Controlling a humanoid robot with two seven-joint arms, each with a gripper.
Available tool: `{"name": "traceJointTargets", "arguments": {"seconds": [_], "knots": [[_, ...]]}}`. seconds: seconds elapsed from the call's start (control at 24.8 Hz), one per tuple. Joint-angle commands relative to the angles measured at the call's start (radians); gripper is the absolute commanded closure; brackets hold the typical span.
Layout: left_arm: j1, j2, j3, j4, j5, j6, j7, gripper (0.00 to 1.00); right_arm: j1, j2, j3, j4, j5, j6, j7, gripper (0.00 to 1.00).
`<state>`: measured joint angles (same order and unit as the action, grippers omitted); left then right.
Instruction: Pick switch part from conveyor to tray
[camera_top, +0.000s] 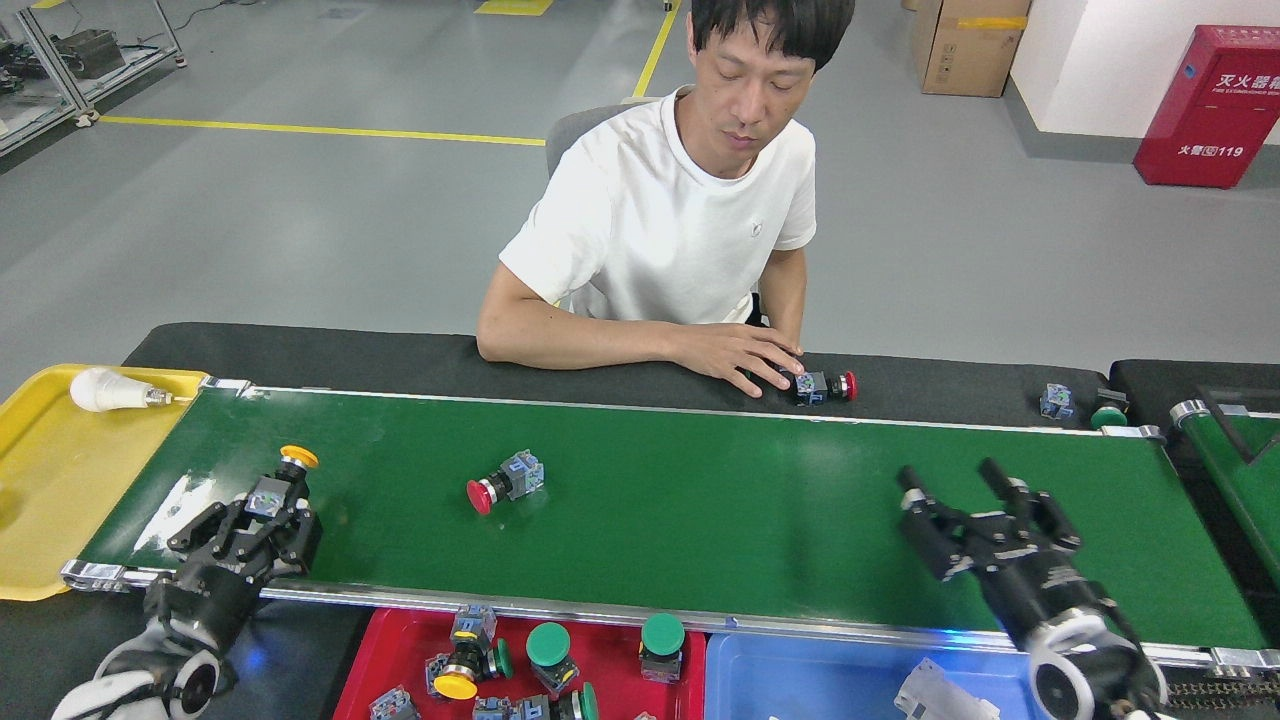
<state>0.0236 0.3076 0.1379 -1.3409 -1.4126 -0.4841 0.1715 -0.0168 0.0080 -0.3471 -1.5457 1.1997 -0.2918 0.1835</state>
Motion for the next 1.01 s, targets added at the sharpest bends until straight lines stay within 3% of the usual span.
{"name": "traceJointTargets", "arguments": {"seconds": [0.0,0.16,0.32,0.36,0.4,0.44,0.56,0.77,0.97], "knots": [[0.094,0.007,0.009,-0.156,0.007,-0.024,0.017,0.93,0.061,-0.020,-0.006,-0.065,0.001,0.066,-0.076,0.03],[0.292,0.011,-0.031,-0.330,-0.028,-0.047,0.065,0.89,0.268,-0.014,-0.007,-0.209,-0.002,0.065,-0.095,0.03],[0.372,0.016,-0.104,-0.388,-0.146,-0.048,0.137,0.79,0.325,-0.011,-0.007,-0.221,-0.002,0.066,-0.122,0.03],[0.381,0.015,-0.106,-0.388,-0.161,-0.048,0.140,0.72,0.331,-0.011,-0.007,-0.221,-0.002,0.066,-0.122,0.03],[0.386,0.010,-0.106,-0.388,-0.167,-0.048,0.140,0.56,0.334,-0.011,-0.009,-0.223,-0.002,0.066,-0.122,0.03],[0.386,-0.001,-0.104,-0.388,-0.167,-0.047,0.141,0.34,0.336,-0.011,-0.009,-0.223,-0.002,0.066,-0.122,0.03],[0.384,-0.015,-0.090,-0.388,-0.166,-0.048,0.143,0.00,0.342,-0.013,-0.021,-0.223,-0.002,0.059,-0.124,0.03],[0.384,-0.033,-0.021,-0.389,-0.101,-0.048,0.123,0.00,0.350,-0.016,-0.026,-0.223,-0.002,0.056,-0.136,0.03],[0.305,-0.116,0.190,-0.323,0.083,-0.031,-0.118,0.00,0.365,-0.016,-0.027,-0.223,-0.002,0.028,-0.139,0.02]]}}
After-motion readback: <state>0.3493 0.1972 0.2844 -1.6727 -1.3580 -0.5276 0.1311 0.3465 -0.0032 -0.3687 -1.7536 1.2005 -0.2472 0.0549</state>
